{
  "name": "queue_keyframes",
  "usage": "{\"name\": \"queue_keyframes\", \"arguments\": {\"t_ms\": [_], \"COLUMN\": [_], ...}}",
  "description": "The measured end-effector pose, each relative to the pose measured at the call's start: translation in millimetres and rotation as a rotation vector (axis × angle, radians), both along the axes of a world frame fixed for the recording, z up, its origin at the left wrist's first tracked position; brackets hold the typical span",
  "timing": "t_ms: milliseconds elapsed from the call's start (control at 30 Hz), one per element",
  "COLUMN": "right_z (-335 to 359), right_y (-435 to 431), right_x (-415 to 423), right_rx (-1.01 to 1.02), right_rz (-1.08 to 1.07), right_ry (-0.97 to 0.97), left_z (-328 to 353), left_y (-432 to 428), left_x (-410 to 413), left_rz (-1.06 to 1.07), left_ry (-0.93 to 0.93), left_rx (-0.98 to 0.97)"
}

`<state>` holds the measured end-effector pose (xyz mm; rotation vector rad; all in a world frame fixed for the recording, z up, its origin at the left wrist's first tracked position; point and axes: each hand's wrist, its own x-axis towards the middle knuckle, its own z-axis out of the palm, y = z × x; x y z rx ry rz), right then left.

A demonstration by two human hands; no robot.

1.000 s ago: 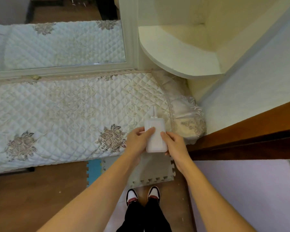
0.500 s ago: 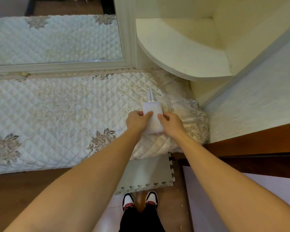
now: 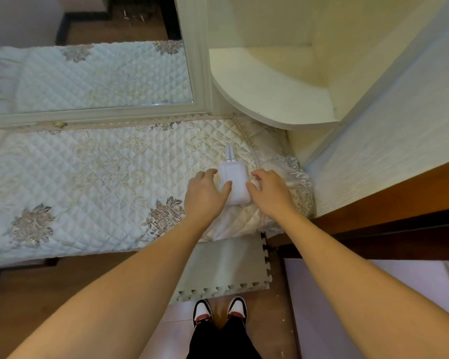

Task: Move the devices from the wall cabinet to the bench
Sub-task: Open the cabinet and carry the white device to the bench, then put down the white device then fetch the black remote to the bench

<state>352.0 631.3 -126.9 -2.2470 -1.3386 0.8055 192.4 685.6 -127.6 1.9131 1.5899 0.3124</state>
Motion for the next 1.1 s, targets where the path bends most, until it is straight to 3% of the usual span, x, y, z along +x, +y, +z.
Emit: {"name": "queue_keyframes", "arguments": {"t_ms": [133,333,533,833,1100], "right_z": [36,66,67,58,44], "right_y": [-27,-89,-135,-145,-127], "right_x": [-12,-32,-57,-88,-147], "right_rx": [0.069,0.160,0.171,0.168,0.166], "right_rz": [0.160,0.174,0.152,0.166,0.357], "right_ry": [-0.181,-0.337,-0.474,-0.459,-0.367], "left_z": [40,64,57,53,46], "left_y": [-22,-69,-108,-124,-139], "left_x": [-18,-51,-70,-111,-168], "left_rz": [-0.201,-0.337,-0.453,-0.345,-0.154], "left_ry": [0.046,0.106,0.278,0.300,0.362], "left_rx": [0.202,0.509,0.465,0.457,0.425]}}
